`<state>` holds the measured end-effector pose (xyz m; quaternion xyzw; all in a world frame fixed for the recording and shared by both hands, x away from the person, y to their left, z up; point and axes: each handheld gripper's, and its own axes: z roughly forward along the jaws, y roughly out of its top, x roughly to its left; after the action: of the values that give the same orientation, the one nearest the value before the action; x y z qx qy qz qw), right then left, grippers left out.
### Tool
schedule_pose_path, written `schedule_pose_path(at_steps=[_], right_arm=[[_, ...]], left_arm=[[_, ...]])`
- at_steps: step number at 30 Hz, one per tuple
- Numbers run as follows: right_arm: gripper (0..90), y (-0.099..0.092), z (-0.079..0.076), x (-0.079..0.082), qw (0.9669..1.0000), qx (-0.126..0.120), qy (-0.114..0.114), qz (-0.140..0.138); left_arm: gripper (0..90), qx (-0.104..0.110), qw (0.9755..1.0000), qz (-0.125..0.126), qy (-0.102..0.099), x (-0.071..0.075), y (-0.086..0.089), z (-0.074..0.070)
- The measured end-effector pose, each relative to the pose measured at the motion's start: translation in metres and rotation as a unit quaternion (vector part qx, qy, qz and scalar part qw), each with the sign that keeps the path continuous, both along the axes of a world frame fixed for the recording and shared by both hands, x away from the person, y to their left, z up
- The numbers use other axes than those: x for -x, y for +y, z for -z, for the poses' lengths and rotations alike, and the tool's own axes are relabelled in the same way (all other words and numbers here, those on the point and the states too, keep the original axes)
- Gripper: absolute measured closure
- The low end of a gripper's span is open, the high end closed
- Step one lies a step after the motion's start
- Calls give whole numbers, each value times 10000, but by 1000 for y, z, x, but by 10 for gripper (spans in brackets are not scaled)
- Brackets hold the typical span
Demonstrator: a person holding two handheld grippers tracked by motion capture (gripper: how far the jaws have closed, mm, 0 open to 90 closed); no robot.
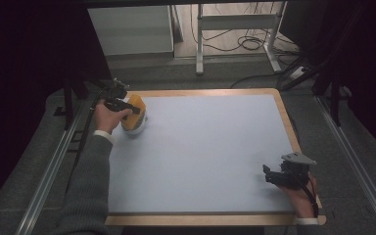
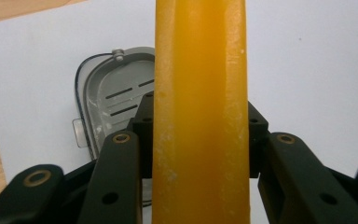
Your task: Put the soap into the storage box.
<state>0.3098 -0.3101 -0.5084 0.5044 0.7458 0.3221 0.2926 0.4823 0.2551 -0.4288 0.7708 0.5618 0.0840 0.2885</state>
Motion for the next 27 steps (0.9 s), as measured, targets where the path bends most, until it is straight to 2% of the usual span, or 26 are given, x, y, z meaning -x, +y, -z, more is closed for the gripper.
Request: schedule_pose_path(at_steps=[5, 10, 12, 16, 18, 23, 25, 27], right_arm=[[73, 0, 1, 0, 10000, 5, 16, 7], [73, 0, 1, 0, 10000, 10, 18, 13], [73, -1, 2, -1, 10000, 14, 22, 14], [73, -2, 1, 0, 10000, 32, -31, 54], [74, -2, 1, 0, 10000, 26, -56, 50], [74, -2, 0, 0, 10000, 24, -71, 44], [74, -2, 0, 0, 10000, 24, -66, 46], [74, -2, 1, 0, 10000, 24, -55, 47]], left_arm=[[608, 25, 9999, -9, 136, -9, 3, 7], [608, 58, 9998, -51, 165, -14, 4, 11], [608, 117, 9997, -163, 165, -18, 5, 14], [607, 82, 9995, -207, 201, -22, 8, 18], [607, 75, 9995, -205, 222, -23, 9, 19], [607, 117, 9989, -383, 248, -25, 13, 27], [607, 55, 9988, -391, 276, -25, 13, 28], [607, 136, 9986, -440, 268, -24, 14, 30]])
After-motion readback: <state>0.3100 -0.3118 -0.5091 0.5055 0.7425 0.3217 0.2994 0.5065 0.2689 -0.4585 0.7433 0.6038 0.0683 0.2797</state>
